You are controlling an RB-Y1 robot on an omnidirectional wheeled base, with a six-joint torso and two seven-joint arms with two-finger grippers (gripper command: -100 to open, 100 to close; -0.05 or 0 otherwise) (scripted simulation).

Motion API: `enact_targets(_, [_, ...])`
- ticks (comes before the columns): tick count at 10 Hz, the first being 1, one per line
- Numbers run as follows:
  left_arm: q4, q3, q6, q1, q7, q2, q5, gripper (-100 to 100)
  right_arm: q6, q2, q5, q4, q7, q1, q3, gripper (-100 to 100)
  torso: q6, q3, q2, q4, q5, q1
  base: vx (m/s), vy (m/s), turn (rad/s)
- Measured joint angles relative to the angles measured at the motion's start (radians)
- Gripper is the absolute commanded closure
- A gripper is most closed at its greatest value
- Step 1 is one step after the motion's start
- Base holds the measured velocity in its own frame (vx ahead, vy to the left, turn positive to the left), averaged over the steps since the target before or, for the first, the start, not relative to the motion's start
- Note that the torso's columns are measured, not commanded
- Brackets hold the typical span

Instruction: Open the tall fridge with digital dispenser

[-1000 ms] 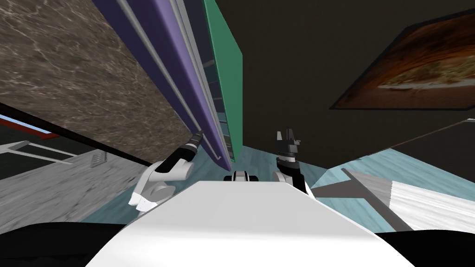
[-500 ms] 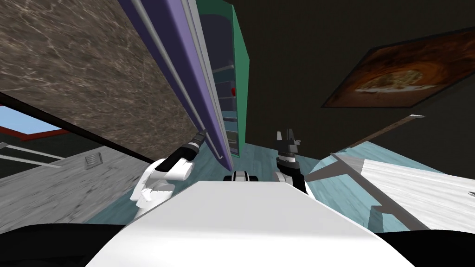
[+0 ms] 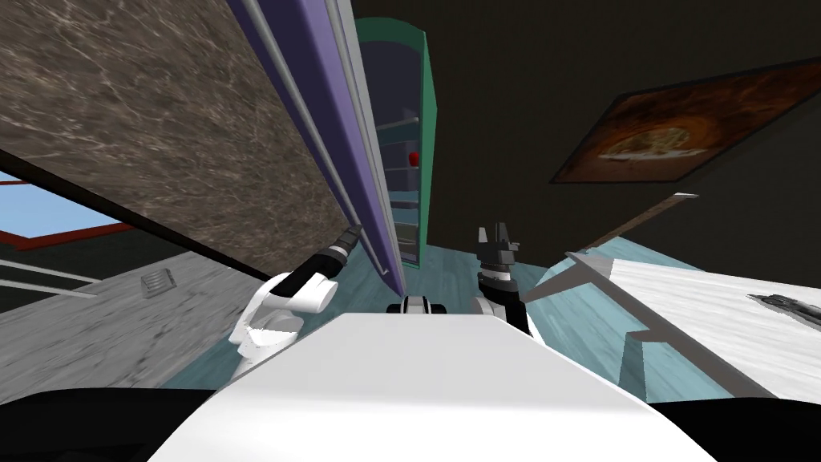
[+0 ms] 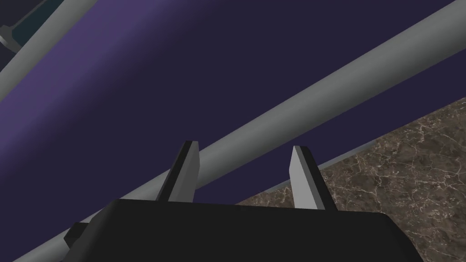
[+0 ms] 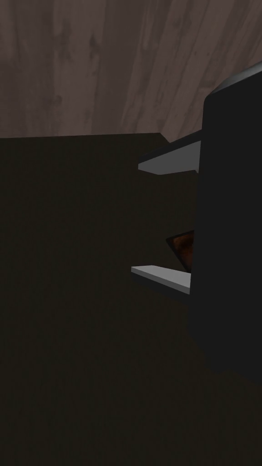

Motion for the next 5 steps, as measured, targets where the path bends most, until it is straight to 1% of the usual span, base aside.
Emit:
enact_targets(1, [0.001, -0.01, -0.005, -0.001, -0.002, 0.007, 0.009, 100, 0.0, 0.0, 0.0, 0.0, 0.0, 0.0, 0.0, 0, 0.001, -0.003, -0.003, 0.0, -0.001, 0.0, -0.101, 0.328, -0.111])
enact_targets(2, [0.001, -0.026, -0.014, -0.001, -0.004, 0.014, 0.019, 100, 0.0, 0.0, 0.0, 0.0, 0.0, 0.0, 0.0, 0, 0.002, -0.004, -0.005, 0.0, -0.001, 0.003, -0.079, 0.263, -0.062])
enact_targets(3, [-0.003, -0.033, -0.015, 0.0, -0.005, 0.022, 0.028, 100, 0.0, 0.0, 0.0, 0.0, 0.0, 0.0, 0.0, 0, 0.001, -0.007, -0.009, 0.0, -0.002, 0.0, -0.079, 0.248, -0.042])
enact_targets(4, [-0.004, -0.042, -0.014, -0.005, -0.006, 0.031, 0.039, 100, 0.0, 0.0, 0.0, 0.0, 0.0, 0.0, 0.0, 0, 0.002, -0.01, -0.011, 0.0, -0.003, -0.001, -0.123, 0.308, -0.12])
enact_targets(5, [-0.001, -0.059, -0.027, -0.009, -0.01, 0.034, 0.043, 100, 0.0, 0.0, 0.0, 0.0, 0.0, 0.0, 0.0, 0, 0.003, -0.008, -0.01, 0.0, -0.002, 0.002, -0.1, 0.243, -0.069])
